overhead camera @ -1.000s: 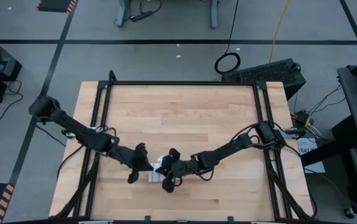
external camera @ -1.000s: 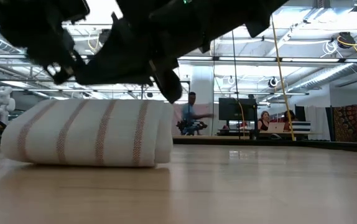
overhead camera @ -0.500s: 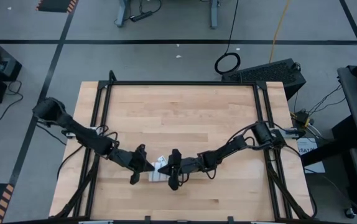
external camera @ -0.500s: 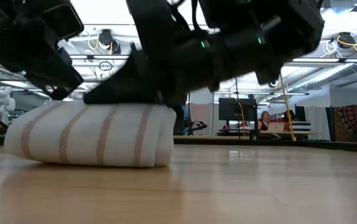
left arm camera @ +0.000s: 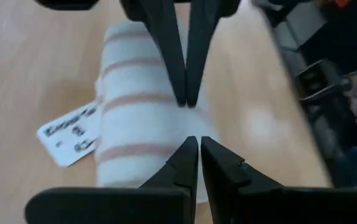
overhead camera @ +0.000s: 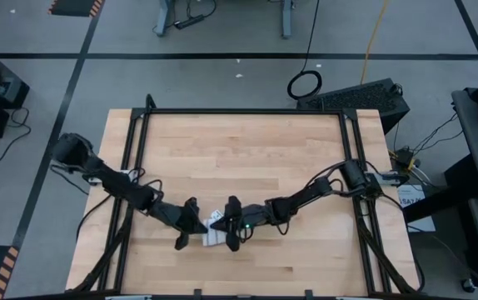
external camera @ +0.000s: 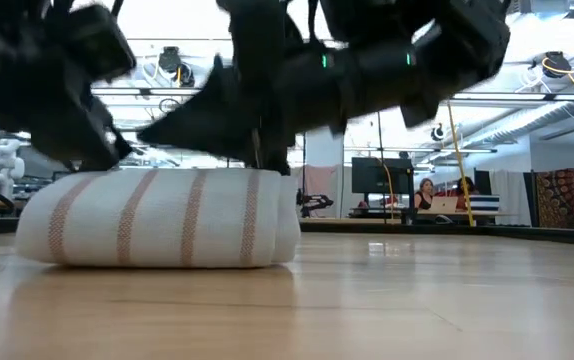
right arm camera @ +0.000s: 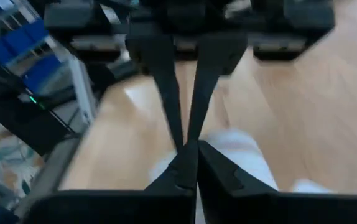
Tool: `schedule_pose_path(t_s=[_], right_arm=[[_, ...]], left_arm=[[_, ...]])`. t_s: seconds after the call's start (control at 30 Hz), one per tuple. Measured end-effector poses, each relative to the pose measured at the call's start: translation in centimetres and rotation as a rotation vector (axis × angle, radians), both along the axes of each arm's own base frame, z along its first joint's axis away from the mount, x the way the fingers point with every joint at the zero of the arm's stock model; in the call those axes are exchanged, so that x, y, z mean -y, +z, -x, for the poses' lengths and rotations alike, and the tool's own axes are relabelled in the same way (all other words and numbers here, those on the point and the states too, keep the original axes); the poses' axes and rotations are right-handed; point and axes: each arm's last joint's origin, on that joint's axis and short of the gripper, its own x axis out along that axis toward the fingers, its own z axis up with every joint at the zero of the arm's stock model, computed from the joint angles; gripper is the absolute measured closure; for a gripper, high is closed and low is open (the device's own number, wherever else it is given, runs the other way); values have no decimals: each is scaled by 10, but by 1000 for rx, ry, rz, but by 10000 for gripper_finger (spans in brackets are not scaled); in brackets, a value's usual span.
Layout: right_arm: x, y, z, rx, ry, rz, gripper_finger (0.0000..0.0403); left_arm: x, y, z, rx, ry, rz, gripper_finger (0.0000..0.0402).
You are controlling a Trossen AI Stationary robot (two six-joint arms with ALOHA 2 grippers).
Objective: Roll towel into tight, uniform cylinder
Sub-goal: Roll the white brown kitchen towel
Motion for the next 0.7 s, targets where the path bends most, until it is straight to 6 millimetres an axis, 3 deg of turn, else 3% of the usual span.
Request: schedule_pose_path(t_s=[0.17,0.33,0.5,0.7], right_arm=[[2,42,8,9,2,-6,403],[4,89,34,-119,0,-2,403],[11,110,62,-310,-45,-50,403],[7,108,74,-441,-9,-132,403]], left_arm=[[-5,27,12,-36,24,104,375],[-11,44,33,-126,46,203,375],[-8,30,41,-139,-2,41,375],[-4,0,31,-182,-64,-98,375]])
